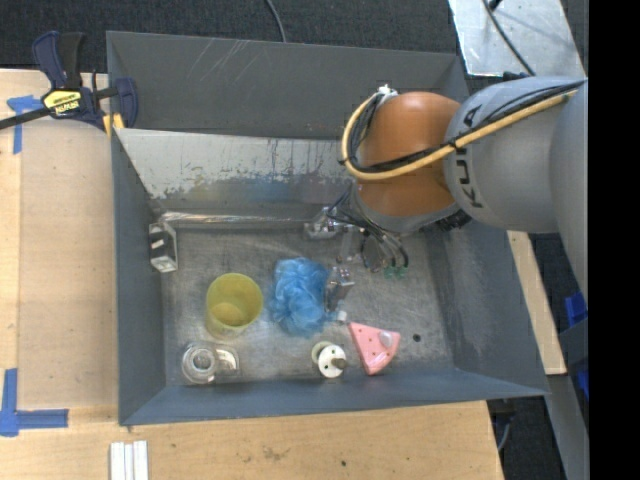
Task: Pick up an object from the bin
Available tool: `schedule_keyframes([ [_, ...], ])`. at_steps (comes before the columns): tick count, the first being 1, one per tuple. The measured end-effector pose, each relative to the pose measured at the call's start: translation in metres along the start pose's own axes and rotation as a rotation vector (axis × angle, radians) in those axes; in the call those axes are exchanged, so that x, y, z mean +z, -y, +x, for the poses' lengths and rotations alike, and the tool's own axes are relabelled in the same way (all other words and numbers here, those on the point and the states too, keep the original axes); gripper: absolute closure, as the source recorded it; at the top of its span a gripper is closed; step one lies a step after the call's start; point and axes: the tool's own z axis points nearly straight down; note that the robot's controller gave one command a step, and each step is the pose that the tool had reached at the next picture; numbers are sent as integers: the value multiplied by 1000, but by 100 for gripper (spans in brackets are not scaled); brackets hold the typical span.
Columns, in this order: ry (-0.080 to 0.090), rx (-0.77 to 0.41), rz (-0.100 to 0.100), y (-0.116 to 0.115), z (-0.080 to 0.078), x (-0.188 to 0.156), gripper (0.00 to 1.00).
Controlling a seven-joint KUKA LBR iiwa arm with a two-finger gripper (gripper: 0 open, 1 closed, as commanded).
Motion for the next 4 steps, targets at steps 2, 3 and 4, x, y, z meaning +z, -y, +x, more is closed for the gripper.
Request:
schedule_keyframes([
  [2, 0, 156, 2, 2, 7, 30, 0],
  [3, -9, 115, 2, -21, -1, -1, 0],
  [4, -5, -199, 0, -52, 13, -16, 0],
])
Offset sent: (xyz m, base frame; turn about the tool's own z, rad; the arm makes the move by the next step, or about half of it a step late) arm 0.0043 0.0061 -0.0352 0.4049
